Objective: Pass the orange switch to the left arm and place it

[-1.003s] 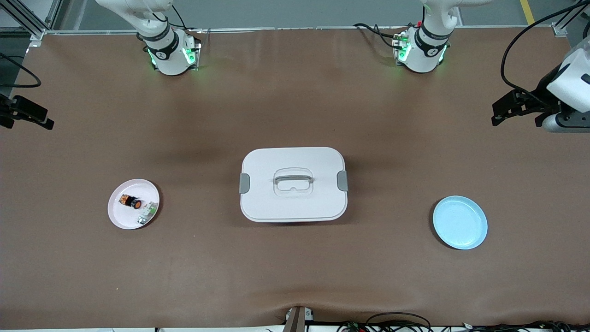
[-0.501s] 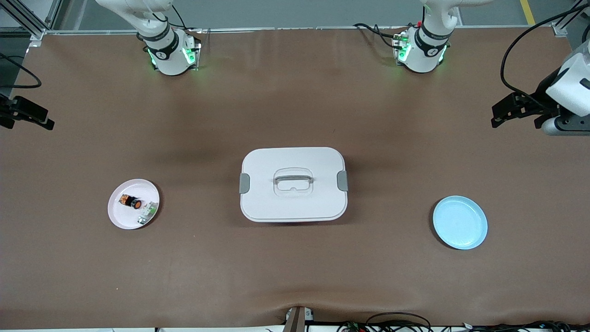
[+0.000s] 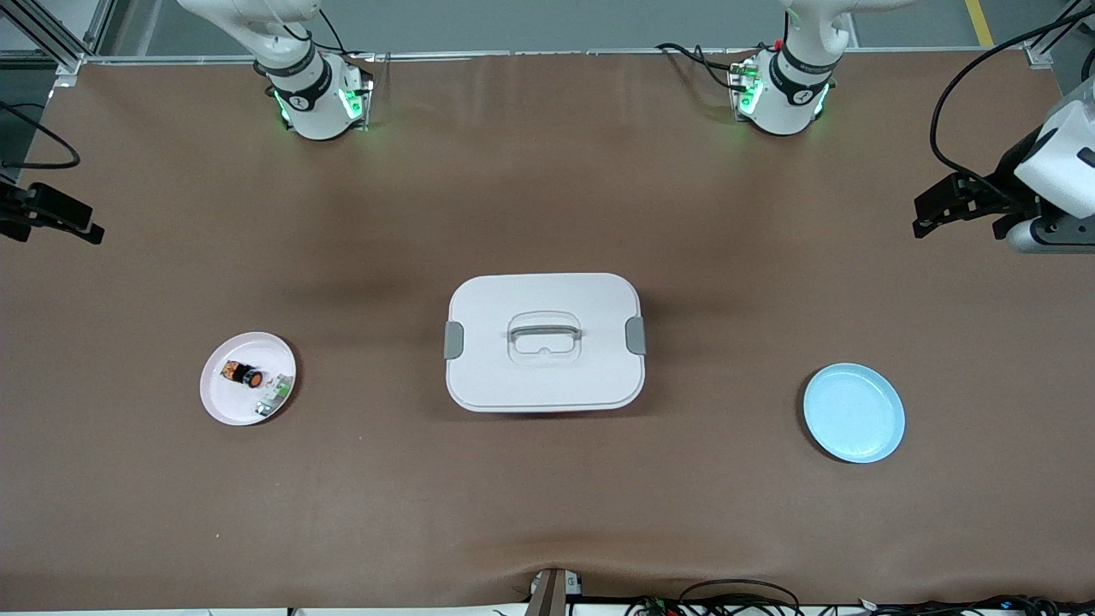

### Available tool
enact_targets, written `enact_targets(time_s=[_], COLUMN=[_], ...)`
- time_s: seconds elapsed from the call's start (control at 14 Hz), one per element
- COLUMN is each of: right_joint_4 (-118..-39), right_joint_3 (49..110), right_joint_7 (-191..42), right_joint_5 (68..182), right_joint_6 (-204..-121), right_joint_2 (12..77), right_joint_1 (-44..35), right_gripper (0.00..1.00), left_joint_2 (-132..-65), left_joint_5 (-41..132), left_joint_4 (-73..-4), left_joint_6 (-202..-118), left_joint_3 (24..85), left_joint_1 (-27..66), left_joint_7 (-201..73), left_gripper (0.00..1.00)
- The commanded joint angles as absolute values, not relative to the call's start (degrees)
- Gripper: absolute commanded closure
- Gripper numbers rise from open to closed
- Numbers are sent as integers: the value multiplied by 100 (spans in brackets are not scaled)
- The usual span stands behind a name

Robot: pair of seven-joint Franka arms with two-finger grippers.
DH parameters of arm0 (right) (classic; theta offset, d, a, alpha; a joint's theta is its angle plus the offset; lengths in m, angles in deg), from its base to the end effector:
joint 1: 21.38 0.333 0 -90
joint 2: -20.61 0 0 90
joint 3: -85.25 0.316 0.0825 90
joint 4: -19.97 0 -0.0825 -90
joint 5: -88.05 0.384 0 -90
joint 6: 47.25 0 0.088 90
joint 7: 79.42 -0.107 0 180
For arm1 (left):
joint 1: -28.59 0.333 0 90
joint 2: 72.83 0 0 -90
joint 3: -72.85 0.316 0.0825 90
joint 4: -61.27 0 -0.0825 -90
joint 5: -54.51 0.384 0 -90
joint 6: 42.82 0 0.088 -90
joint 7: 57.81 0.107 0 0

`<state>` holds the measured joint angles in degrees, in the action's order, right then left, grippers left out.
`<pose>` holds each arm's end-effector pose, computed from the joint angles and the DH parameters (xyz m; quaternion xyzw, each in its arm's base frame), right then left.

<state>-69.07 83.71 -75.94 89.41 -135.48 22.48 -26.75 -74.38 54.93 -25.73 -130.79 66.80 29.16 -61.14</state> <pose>0.5572 -0.0647 0.6116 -0.9992 0.0298 0.0222 0.0135 0.5573 -0.0518 0.6310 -0.9998 0.0186 0.0048 0.0026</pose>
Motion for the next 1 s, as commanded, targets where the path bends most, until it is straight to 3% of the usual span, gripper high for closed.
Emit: enact_targets(time_s=[0.0, 0.36, 0.93], right_joint_4=[-6748, -6740, -6774], right_joint_3=[8393, 8393, 8384], right_joint_7=[-7634, -7634, -7722], right_joint_5=[8901, 8901, 8971], right_joint_6=[-13505, -13636, -14778], right_joint_2=[2570, 3009, 4169], right_joint_1=[-2709, -2718, -2770], right_gripper=[0, 0, 0], left_joint_2=[-7380, -7380, -7407], left_joint_5=[5592, 5715, 5996], left_joint_4=[-2530, -2565, -2574], left_joint_6=[-12975, -12975, -12975], left_joint_3=[6643, 6635, 6582], left_joint_1=[2930, 2912, 2912], left_joint_7=[-6062, -6062, -6080], left_gripper=[0, 0, 0])
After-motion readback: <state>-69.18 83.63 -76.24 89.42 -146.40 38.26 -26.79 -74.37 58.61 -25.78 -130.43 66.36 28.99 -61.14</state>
